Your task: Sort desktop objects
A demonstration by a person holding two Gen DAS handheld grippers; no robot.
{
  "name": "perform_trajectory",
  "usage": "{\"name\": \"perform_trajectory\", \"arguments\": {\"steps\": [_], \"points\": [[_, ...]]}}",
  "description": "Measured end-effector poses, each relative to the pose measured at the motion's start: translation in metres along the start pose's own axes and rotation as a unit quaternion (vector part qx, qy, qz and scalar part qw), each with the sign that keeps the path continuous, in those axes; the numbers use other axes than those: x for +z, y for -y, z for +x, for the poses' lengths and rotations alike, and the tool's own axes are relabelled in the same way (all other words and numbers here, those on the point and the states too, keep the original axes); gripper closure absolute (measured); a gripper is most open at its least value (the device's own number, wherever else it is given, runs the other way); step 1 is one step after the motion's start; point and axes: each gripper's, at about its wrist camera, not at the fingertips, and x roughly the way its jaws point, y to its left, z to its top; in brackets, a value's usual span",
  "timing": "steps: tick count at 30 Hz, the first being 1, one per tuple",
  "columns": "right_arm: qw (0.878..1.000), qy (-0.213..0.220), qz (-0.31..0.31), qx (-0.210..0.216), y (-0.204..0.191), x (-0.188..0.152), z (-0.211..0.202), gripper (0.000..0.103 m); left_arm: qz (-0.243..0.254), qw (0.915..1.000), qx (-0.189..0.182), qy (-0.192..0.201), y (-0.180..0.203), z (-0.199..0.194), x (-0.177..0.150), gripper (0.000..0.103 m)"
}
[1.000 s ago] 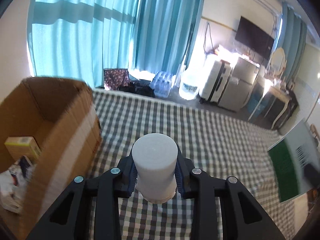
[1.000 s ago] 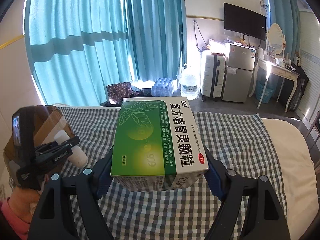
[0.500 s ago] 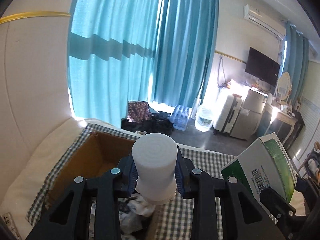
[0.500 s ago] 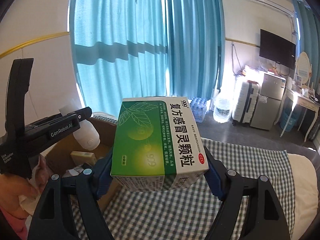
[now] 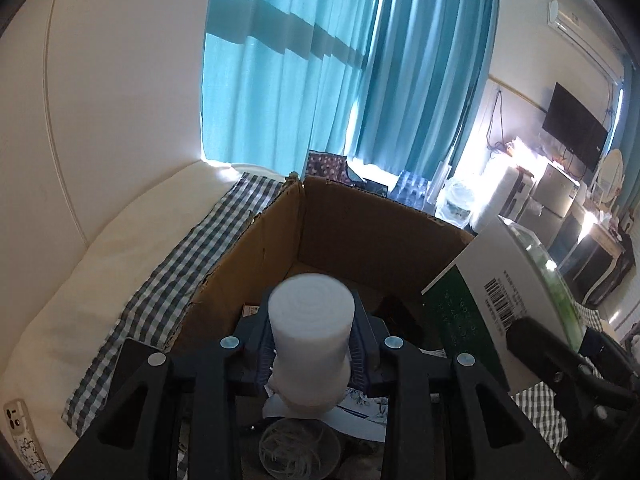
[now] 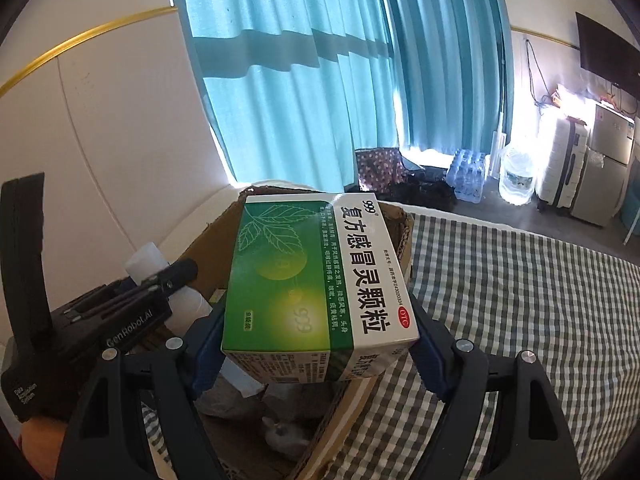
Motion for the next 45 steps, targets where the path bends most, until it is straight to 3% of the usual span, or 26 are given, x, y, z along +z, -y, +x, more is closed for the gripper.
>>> {"name": "perform_trajectory", "arguments": {"steps": [2, 7, 14, 17, 21, 26, 30, 45], "points": [[1.000, 0.010, 0.003, 0.005, 0.002, 0.002, 0.003, 0.025, -0.006, 1.0000, 0.006, 0.002, 0.000, 0.004, -0.002, 0.025], [0.998, 0.063, 0.007, 0.014, 0.005, 0.007, -0.008, 0.013, 0.016, 0.9989, 0.010, 0.042, 0.007, -0.016, 0.002, 0.006], [0.995, 0.102, 0.017, 0.010, 0.006, 0.021, -0.047, 0.012, 0.050, 0.9957, 0.022, 0.075, 0.019, -0.056, 0.007, 0.000], [0.994, 0.103, 0.000, -0.042, 0.007, 0.014, -0.073, 0.012, 0.069, 0.9949, 0.008, 0.073, 0.032, -0.074, -0.002, 0.000], [0.983, 0.086, 0.001, -0.162, 0.017, -0.017, -0.110, 0.011, 0.088, 0.9946, -0.012, 0.053, 0.055, -0.090, -0.020, 0.000], [0.978, 0.063, 0.050, -0.195, 0.039, -0.046, -0.137, 0.003, 0.115, 0.9917, -0.046, 0.035, 0.084, -0.100, -0.046, 0.000], [0.969, 0.055, 0.058, -0.234, 0.052, -0.055, -0.145, 0.000, 0.147, 0.9878, -0.034, 0.041, 0.102, -0.101, -0.059, 0.000], [0.968, 0.031, 0.095, -0.232, 0.082, -0.076, -0.129, 0.000, 0.141, 0.9896, -0.024, 0.019, 0.109, -0.079, -0.065, 0.000]]}}
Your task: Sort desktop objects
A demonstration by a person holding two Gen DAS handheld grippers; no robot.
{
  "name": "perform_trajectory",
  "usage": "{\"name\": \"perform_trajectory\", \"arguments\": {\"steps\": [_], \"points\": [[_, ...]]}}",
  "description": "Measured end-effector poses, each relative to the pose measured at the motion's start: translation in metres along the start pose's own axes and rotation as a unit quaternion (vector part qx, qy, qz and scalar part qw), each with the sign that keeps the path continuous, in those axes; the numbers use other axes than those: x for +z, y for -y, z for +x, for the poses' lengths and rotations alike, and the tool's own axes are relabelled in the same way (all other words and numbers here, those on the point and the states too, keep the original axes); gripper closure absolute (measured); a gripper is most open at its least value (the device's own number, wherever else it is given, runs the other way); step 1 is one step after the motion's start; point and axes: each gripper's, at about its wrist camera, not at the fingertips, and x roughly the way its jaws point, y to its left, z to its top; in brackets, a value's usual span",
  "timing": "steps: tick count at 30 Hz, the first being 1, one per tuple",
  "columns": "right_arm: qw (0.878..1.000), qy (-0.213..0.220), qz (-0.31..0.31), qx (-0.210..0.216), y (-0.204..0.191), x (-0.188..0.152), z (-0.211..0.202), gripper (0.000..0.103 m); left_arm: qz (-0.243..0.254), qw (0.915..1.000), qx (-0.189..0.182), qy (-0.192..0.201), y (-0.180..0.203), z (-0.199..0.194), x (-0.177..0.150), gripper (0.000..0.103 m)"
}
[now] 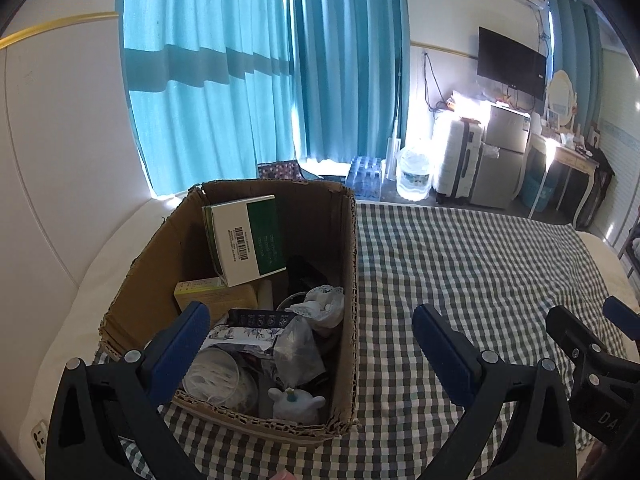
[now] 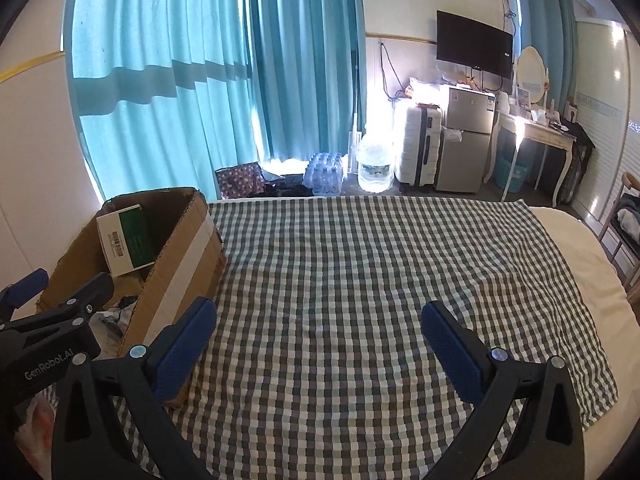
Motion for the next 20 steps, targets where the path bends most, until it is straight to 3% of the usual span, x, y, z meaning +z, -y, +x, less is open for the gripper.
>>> {"name": "perform_trajectory", "arguments": {"steps": [20], "points": [[1.000, -0.001, -0.013, -0.002, -0.0074, 0.0016, -0.0019, 0.000, -0.003, 0.9997, -0.011, -0.019, -0.0033, 0.0098, -0.0056, 0.000]]}}
